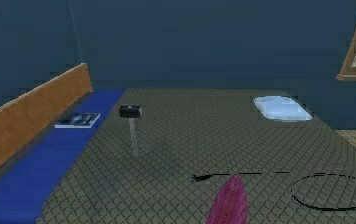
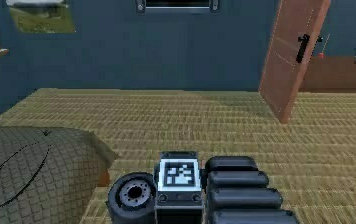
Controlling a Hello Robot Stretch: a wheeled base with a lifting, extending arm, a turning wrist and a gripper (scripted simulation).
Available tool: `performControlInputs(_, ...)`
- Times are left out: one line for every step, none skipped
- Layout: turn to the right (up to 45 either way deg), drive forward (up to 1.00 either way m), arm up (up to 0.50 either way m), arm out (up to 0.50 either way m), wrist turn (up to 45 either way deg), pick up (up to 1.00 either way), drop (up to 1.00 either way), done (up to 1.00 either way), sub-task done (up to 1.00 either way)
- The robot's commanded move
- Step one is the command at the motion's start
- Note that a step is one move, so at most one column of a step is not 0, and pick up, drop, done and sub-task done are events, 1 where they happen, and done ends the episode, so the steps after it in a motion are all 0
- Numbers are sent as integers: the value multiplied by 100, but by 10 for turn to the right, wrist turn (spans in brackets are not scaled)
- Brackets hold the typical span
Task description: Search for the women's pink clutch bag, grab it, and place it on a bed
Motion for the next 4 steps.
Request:
performControlInputs(0, 25, 0, 0, 0, 0, 0, 0, 0)
performControlInputs(-450, 0, 0, 0, 0, 0, 0, 0, 0)
performControlInputs(-270, 0, 0, 0, 0, 0, 0, 0, 0)
performControlInputs(0, 0, 0, 48, 0, 0, 0, 0, 0)
